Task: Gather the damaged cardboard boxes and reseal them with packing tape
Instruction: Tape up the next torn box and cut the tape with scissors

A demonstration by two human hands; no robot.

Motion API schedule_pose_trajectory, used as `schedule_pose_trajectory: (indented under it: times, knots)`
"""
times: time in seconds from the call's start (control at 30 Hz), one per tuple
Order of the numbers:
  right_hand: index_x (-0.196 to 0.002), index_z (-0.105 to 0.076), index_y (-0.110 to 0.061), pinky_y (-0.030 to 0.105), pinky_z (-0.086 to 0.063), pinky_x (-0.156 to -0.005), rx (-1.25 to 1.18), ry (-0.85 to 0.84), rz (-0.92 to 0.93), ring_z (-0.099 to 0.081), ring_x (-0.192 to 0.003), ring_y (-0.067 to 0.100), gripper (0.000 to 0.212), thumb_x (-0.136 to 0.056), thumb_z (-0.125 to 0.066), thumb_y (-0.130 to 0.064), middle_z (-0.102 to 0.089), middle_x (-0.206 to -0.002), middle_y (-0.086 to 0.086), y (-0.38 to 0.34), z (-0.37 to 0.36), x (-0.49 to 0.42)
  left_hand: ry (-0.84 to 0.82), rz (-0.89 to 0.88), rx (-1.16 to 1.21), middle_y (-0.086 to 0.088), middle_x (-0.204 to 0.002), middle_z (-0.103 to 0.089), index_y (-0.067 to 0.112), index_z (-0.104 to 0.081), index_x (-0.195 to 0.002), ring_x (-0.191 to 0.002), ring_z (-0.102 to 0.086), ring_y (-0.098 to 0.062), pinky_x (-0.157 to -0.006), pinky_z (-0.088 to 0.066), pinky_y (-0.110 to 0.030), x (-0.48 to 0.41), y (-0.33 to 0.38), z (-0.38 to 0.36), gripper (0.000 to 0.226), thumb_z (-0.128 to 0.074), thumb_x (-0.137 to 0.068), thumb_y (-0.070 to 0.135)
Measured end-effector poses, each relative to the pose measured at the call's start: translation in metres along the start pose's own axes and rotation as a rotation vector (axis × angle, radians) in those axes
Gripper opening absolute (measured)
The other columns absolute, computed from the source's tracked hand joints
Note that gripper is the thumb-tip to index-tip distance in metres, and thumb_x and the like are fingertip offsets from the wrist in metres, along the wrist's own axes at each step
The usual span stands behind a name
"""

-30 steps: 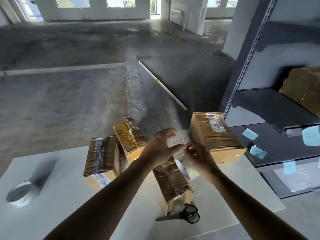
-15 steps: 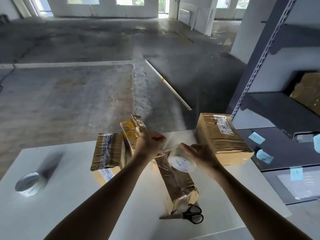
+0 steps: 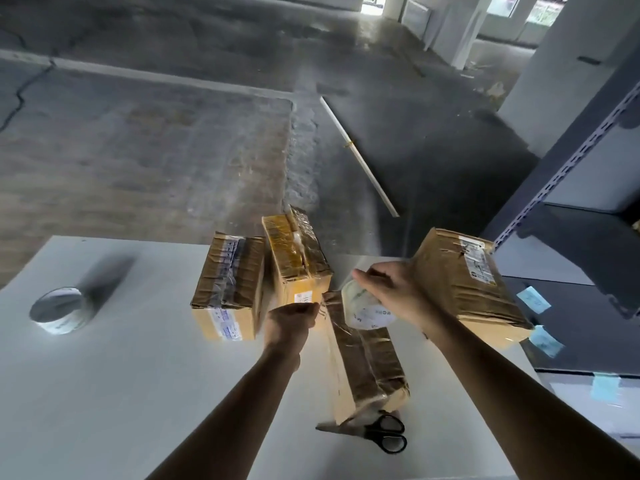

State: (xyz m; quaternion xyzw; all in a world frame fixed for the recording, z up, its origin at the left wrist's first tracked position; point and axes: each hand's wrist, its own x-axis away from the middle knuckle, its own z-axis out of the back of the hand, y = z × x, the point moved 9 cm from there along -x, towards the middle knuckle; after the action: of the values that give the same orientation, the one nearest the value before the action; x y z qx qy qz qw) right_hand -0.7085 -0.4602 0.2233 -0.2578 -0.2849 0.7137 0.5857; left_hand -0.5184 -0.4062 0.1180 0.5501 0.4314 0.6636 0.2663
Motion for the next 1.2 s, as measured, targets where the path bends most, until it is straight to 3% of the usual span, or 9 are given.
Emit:
schedule_pose_trajectory:
  times: [0.1,0.23,0.43,0.63,0.7,0.77,0.87,1.03,1.2]
  knots:
    - [-0.070,-0.062,-0.003,0.034,-0.040,-0.054,0.114,-0.015,0.038,-0.060,-0.063,0.030,0.046,-0.093,-0.064,-0.043,-0.060,-0.065,0.017,0.000,-0.012,-0.011,0.009,0.025,-0.006,-0.002,-0.086,-0.072,0.012,-0.072,-0.092,-0.081,-0.067,-0.015,-0.054,-0.043,-0.021,-0.005,-0.010,0.007,0.014,-0.077,-0.085,0.023]
    - [-0.053,-0.046,-0.023,0.032,-0.036,-0.050,0.312,-0.056,0.034,-0.044,-0.045,0.011,0.046,-0.089,-0.069,-0.040,-0.040,-0.048,-0.008,0.007,-0.021,-0.017,0.048,0.013,0.003,0.000,-0.085,-0.072,0.018,-0.070,-0.081,-0.083,-0.067,-0.017,-0.056,-0.046,-0.022,-0.011,-0.019,0.024,0.008,-0.074,-0.088,0.021]
    - [-0.052,-0.038,-0.022,0.030,-0.031,-0.052,0.526,-0.054,0.033,-0.039,-0.045,0.010,0.052,-0.085,-0.071,-0.044,-0.034,-0.048,-0.006,0.003,-0.026,-0.018,0.067,0.023,-0.005,-0.002,-0.081,-0.071,0.020,-0.068,-0.073,-0.080,-0.066,-0.018,-0.058,-0.048,-0.022,-0.017,-0.028,0.028,0.017,-0.072,-0.090,0.019]
    - [-0.060,-0.054,-0.015,0.031,-0.043,-0.054,0.596,-0.092,0.044,-0.049,-0.050,0.013,0.043,-0.086,-0.069,-0.045,-0.041,-0.051,-0.007,0.006,-0.040,-0.015,0.081,0.104,0.037,-0.004,-0.082,-0.069,0.009,-0.073,-0.086,-0.076,-0.062,-0.015,-0.054,-0.046,-0.020,-0.025,-0.049,0.027,0.007,-0.071,-0.090,0.015]
    - [-0.061,-0.054,-0.015,0.027,-0.038,-0.051,0.632,-0.090,0.079,-0.044,-0.048,0.011,0.043,-0.087,-0.068,-0.046,-0.040,-0.052,-0.009,0.003,-0.043,-0.013,0.075,0.116,0.037,-0.004,-0.079,-0.069,0.009,-0.073,-0.083,-0.076,-0.062,-0.018,-0.058,-0.047,-0.022,-0.027,-0.054,0.024,0.009,-0.070,-0.091,0.015]
    - [-0.061,-0.054,-0.016,0.023,-0.032,-0.050,0.645,-0.082,0.107,-0.042,-0.047,0.010,0.042,-0.087,-0.068,-0.046,-0.041,-0.051,-0.009,0.000,-0.046,-0.013,0.073,0.136,0.032,-0.003,-0.079,-0.068,0.011,-0.072,-0.082,-0.078,-0.063,-0.019,-0.058,-0.048,-0.022,-0.030,-0.066,0.020,0.011,-0.070,-0.092,0.017]
    - [-0.062,-0.061,-0.012,0.025,-0.039,-0.050,0.648,-0.073,0.102,-0.051,-0.049,0.013,0.043,-0.086,-0.069,-0.047,-0.053,-0.054,-0.004,0.002,-0.047,-0.011,0.077,0.141,0.013,-0.002,-0.084,-0.069,0.010,-0.074,-0.092,-0.078,-0.063,-0.016,-0.053,-0.046,-0.019,-0.030,-0.076,0.012,0.013,-0.068,-0.093,0.021]
    - [-0.059,-0.053,-0.023,0.015,-0.026,-0.048,0.564,-0.066,0.062,-0.047,-0.046,0.008,0.038,-0.086,-0.072,-0.040,-0.042,-0.051,-0.016,0.006,-0.044,-0.010,0.070,0.147,0.038,0.003,-0.083,-0.066,0.012,-0.071,-0.093,-0.076,-0.061,-0.013,-0.060,-0.051,-0.024,-0.033,-0.091,-0.010,0.013,-0.064,-0.095,0.023]
    - [-0.051,-0.042,-0.026,0.028,-0.032,-0.045,0.418,-0.039,0.002,-0.043,-0.041,0.011,0.049,-0.085,-0.074,-0.039,-0.037,-0.044,-0.011,0.022,-0.040,-0.013,0.035,0.133,0.035,0.000,-0.087,-0.067,0.011,-0.069,-0.096,-0.078,-0.061,-0.012,-0.068,-0.053,-0.028,-0.035,-0.102,-0.033,0.015,-0.061,-0.097,0.024]
